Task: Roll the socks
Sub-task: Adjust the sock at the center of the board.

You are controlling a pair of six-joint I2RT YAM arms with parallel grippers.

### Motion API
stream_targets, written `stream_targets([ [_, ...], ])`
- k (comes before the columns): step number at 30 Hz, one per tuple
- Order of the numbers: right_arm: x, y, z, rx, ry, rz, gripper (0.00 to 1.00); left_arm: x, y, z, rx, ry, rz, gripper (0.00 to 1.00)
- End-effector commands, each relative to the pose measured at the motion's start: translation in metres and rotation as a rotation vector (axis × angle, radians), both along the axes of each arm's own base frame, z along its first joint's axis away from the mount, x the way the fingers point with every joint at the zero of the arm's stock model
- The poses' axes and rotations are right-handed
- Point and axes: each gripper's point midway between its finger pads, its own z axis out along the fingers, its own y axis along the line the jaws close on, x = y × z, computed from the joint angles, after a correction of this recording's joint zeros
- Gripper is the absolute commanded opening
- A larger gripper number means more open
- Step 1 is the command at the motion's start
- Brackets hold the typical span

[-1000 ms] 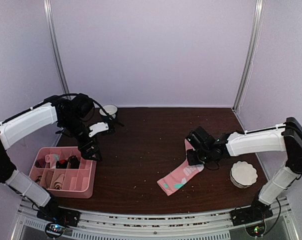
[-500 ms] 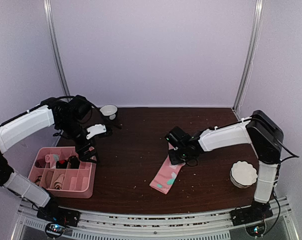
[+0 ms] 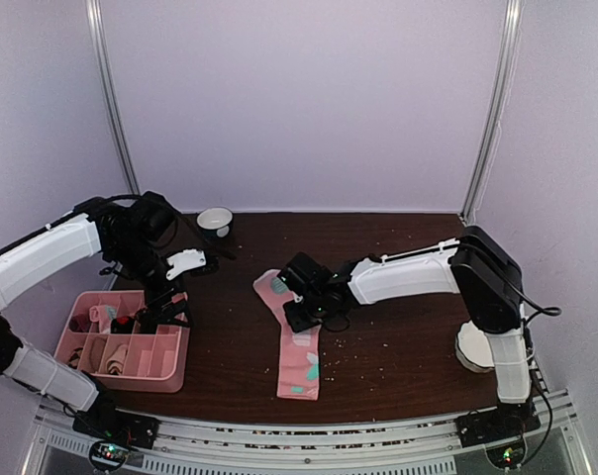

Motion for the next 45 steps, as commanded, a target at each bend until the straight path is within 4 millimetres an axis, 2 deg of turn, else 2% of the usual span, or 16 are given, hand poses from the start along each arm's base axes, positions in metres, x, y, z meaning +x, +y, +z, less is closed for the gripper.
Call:
stream_targets([
  [1, 0.015, 0.000, 0.027, 0.045, -0.051, -0.032, 0.39, 0.006, -0.007, 0.008, -0.031, -0.029, -0.007, 0.98],
  [5, 0.010, -0.008, 0.038, 0.030, -0.095, 0.013, 0.41, 0.009, -0.008, 0.008, -0.029, -0.027, -0.007, 0.98],
  [7, 0.005, -0.013, 0.051, 0.056, -0.141, 0.032, 0.42, 0.010, -0.008, 0.008, -0.025, -0.028, -0.010, 0.98],
  [10, -0.014, -0.020, 0.068, 0.105, -0.183, 0.079, 0.43, 0.014, -0.010, 0.008, -0.019, -0.031, -0.017, 0.98],
  [12, -0.030, -0.020, 0.072, 0.132, -0.194, 0.116, 0.43, 0.018, -0.011, 0.009, -0.016, -0.034, -0.014, 0.98],
  [14, -0.046, -0.017, 0.066, 0.137, -0.183, 0.157, 0.42, 0.023, -0.013, 0.010, -0.011, -0.036, -0.006, 0.98],
  [18, -0.077, -0.002, 0.040, 0.142, -0.123, 0.222, 0.38, 0.025, -0.016, 0.013, -0.027, -0.033, 0.000, 0.98],
  [21, -0.098, 0.013, 0.027, 0.225, -0.097, 0.228, 0.35, 0.024, -0.014, 0.015, -0.020, -0.037, 0.010, 0.98],
  [24, -0.107, 0.021, 0.014, 0.253, -0.073, 0.211, 0.34, 0.022, -0.008, 0.014, -0.007, -0.063, 0.026, 0.98],
  [26, -0.107, 0.026, 0.010, 0.285, -0.056, 0.188, 0.33, 0.027, -0.002, 0.018, 0.004, -0.112, 0.063, 0.98],
  [30, -0.102, 0.039, 0.005, 0.358, -0.042, 0.142, 0.32, 0.038, 0.025, 0.038, 0.094, -0.227, 0.170, 0.98],
  [34, -0.086, 0.048, -0.005, 0.406, -0.013, 0.091, 0.31, 0.061, 0.056, 0.068, 0.159, -0.440, 0.346, 0.98],
  [36, -0.074, 0.051, -0.005, 0.450, -0.001, 0.066, 0.31, 0.063, 0.064, 0.074, 0.167, -0.495, 0.380, 0.98],
  [41, -0.050, 0.065, 0.019, 0.490, -0.032, 0.069, 0.31, 0.031, 0.031, 0.051, 0.050, -0.330, 0.182, 0.98],
  [43, -0.048, 0.070, 0.033, 0.495, -0.045, 0.105, 0.32, 0.024, 0.020, 0.039, 0.046, -0.274, 0.124, 0.98],
  [45, -0.048, 0.065, 0.047, 0.475, -0.076, 0.128, 0.32, 0.016, 0.011, 0.029, 0.059, -0.251, 0.054, 0.98],
])
